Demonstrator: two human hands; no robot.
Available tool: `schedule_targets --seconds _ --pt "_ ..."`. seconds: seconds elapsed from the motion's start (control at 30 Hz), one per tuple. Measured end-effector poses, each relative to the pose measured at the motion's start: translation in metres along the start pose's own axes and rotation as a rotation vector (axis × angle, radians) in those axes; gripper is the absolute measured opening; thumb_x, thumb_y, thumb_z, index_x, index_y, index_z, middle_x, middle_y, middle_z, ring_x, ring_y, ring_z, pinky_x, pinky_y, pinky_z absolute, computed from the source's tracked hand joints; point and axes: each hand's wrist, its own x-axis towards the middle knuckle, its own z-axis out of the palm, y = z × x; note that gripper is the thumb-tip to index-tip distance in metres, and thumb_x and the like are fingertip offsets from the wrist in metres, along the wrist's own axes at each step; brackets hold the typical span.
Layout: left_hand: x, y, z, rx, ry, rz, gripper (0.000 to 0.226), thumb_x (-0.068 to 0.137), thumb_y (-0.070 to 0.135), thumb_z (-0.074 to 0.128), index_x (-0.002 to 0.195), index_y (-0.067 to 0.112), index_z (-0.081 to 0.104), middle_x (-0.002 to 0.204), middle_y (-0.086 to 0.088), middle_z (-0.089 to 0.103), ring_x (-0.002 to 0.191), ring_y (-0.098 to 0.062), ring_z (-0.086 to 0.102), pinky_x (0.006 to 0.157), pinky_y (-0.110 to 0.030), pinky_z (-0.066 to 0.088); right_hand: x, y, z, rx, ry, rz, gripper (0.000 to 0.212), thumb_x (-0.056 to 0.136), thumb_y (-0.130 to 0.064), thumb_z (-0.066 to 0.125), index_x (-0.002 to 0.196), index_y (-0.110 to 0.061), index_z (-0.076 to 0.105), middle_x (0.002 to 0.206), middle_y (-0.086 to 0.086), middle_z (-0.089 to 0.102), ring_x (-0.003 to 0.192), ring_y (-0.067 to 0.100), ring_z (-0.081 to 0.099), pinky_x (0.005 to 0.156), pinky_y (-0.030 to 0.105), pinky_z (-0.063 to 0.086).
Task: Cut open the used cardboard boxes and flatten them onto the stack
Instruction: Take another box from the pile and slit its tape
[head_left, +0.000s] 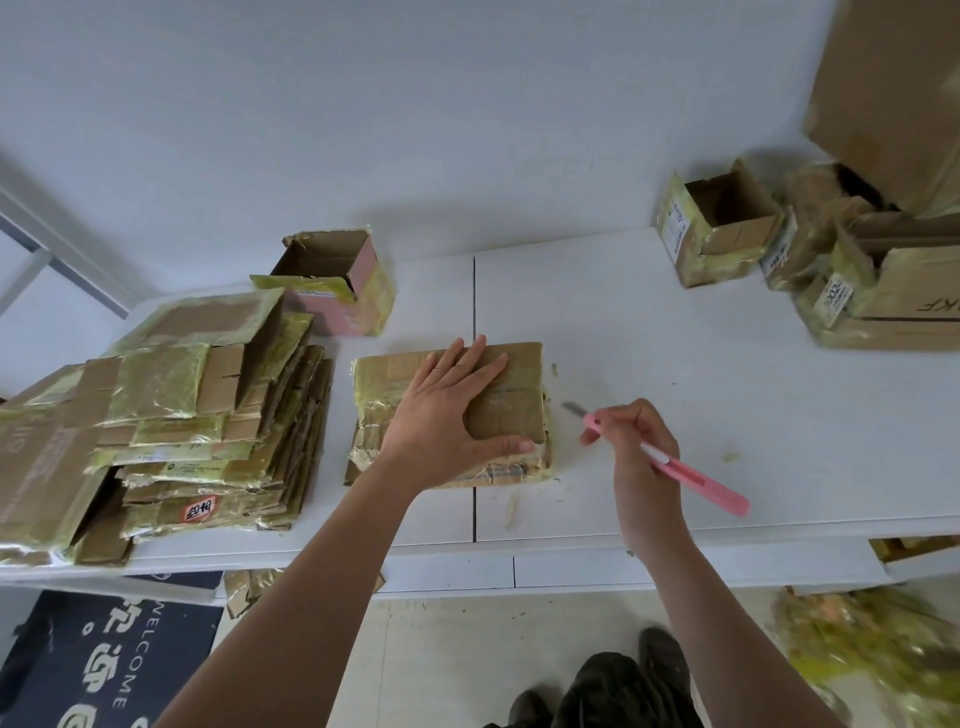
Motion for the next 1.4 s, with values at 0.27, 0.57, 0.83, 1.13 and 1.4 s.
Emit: schedule_targets --seconds 0.27,0.57,0.83,1.13,1.4 --pt "0.000 0.000 0.000 -0.030 0.012 -0.019 0.113 0.058 0.098 0.036 0.152 0.038 0.023 0.161 0.017 0.003 0.146 0.002 -0.008 0.120 -0.029 -0.008 0.033 0.005 0.040 0.074 0.071 0.006 0.014 0.097 -0.006 0.056 0.084 -0.006 0.051 0.076 0.003 0.063 0.080 0.003 0.063 0.071 0.007 0.043" --pt "0.002 -0.005 0.001 -0.025 0.003 -0.016 0.112 0.059 0.097 0.035 0.153 0.038 0.020 0.160 0.018 -0.002 0.145 0.002 -0.011 0.118 -0.026 -0.011 0.027 0.010 0.033 0.040 0.045 0.032 0.016 0.095 -0.003 0.056 0.083 0.005 0.049 0.076 0.014 0.061 0.077 0.001 0.061 0.069 0.005 0.043" --pt "0.001 -0.004 0.003 0.001 0.000 -0.009 0.114 0.058 0.099 0.031 0.153 0.038 0.020 0.161 0.017 -0.003 0.146 0.000 -0.011 0.121 -0.030 -0.009 0.015 0.002 0.022 0.024 -0.048 0.027 0.017 0.088 -0.013 0.057 0.079 0.000 0.049 0.067 -0.005 0.064 0.075 0.001 0.062 0.071 0.005 0.043" --pt "0.001 -0.007 0.005 0.019 -0.005 -0.024 0.114 0.058 0.100 0.030 0.153 0.039 0.019 0.159 0.019 -0.005 0.147 -0.002 -0.010 0.121 -0.031 -0.008 -0.017 0.003 0.011 0.002 -0.103 0.029 0.015 0.088 -0.012 0.055 0.081 0.000 0.050 0.066 -0.007 0.065 0.072 0.002 0.062 0.072 0.007 0.045" --pt "0.000 -0.012 -0.012 -0.022 -0.070 -0.178 0.062 0.071 0.093 0.009 0.131 0.077 0.014 0.164 0.007 -0.001 0.149 -0.025 -0.014 0.117 -0.048 -0.015 -0.006 -0.018 -0.011 -0.099 -0.243 0.004 0.011 0.085 -0.012 0.056 0.080 -0.003 0.057 0.071 0.007 0.063 0.074 0.019 0.062 0.075 0.026 0.048"
